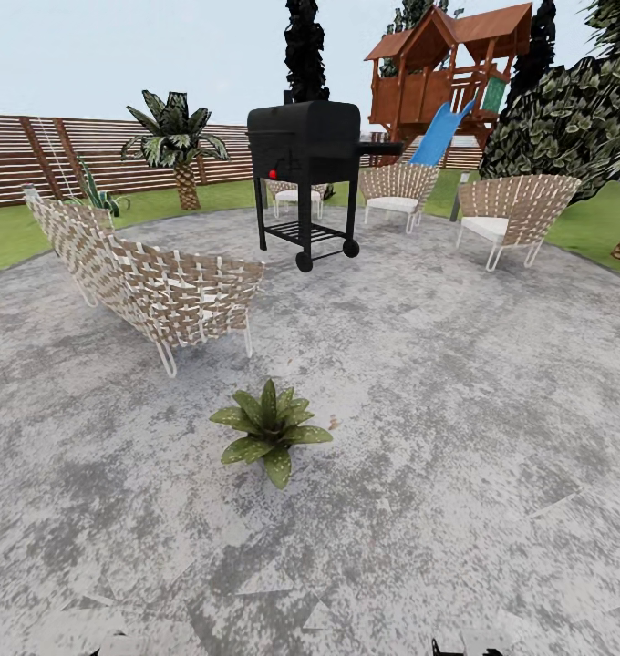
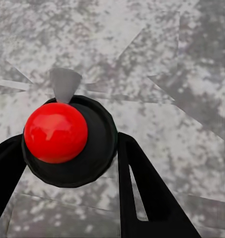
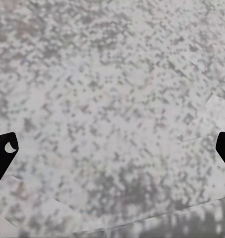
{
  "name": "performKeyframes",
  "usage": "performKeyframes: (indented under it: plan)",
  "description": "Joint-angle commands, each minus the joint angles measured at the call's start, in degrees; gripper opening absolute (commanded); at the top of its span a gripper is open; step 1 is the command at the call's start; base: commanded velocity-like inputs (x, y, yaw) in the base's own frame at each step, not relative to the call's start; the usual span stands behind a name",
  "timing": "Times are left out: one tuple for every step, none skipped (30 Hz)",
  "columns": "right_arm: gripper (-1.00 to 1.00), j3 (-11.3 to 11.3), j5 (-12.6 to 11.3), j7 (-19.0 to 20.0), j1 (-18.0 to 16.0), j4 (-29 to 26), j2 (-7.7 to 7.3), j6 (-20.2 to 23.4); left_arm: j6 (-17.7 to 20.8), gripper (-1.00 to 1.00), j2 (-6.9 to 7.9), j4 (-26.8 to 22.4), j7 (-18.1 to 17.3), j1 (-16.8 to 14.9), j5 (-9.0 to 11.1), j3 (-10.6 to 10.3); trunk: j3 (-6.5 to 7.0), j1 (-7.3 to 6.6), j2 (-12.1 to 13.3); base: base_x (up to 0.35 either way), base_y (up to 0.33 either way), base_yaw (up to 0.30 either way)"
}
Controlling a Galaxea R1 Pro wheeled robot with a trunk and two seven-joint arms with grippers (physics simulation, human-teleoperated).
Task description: Pick up the pesticide atomizer in the garden and spray insectifuge to fully cover both potted plants in the garden.
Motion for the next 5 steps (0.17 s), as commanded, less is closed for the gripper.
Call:
performKeyframes:
  plan:
    - [1.0,-0.4,0.6,-0.2,0.0,0.1,0.0,-0.2,-0.2,-1.0,-0.12,0.0,-0.3,0.0,-0.4,0.5,-0.04,-0.01,0.0,0.0,0.0,0.0]
    - [1.0,-0.4,0.6,-0.2,0.0,0.1,0.01,-0.2,-0.2,-1.0,-0.15,0.0,-0.3,0.0,-0.4,0.5,-0.04,-0.01,0.0,0.0,0.0,0.0]
    - [1.0,-0.4,0.6,-0.2,0.0,0.1,0.01,-0.2,-0.2,-1.0,-0.08,0.0,-0.3,0.0,-0.4,0.5,-0.04,-0.01,0.0,0.0,0.0,0.0]
    - [1.0,-0.4,0.6,-0.2,0.0,0.1,0.01,-0.2,-0.2,-1.0,-0.03,0.0,-0.3,0.0,-0.4,0.5,-0.04,-0.01,0.0,0.0,0.0,0.0]
    - [1.0,-0.4,0.6,-0.2,0.0,0.1,0.01,-0.2,-0.2,-1.0,0.07,0.0,-0.3,0.0,-0.4,0.5,-0.04,-0.01,0.0,0.0,0.0,0.0]
